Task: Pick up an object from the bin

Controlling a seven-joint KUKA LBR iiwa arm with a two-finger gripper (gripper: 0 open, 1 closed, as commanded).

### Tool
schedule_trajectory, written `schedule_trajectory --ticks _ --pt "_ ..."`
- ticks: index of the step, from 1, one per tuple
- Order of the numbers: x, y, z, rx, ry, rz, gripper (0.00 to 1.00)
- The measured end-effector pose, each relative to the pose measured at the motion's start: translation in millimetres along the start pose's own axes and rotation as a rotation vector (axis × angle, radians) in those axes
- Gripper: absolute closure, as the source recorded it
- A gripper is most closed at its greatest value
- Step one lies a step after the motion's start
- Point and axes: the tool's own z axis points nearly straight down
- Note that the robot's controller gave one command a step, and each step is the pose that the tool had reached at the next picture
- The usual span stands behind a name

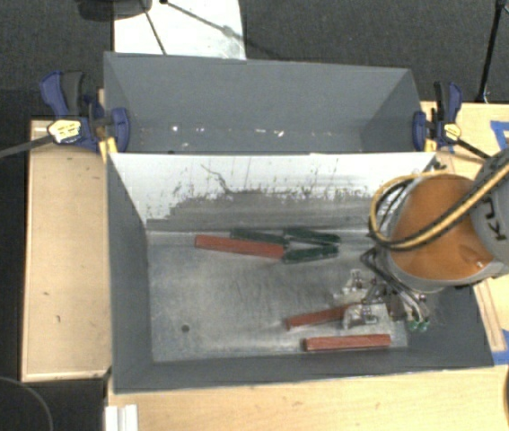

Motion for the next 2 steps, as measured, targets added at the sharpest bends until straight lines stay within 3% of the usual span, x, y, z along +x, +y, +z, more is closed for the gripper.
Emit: schedule_trajectory --ticks 1,2 --pt "0.0 0.0 0.0 0.0 0.0 -0.002 1.0" --pt "-28.6 53.9 -171.7 -0.002 0.001 -0.055 1.0"
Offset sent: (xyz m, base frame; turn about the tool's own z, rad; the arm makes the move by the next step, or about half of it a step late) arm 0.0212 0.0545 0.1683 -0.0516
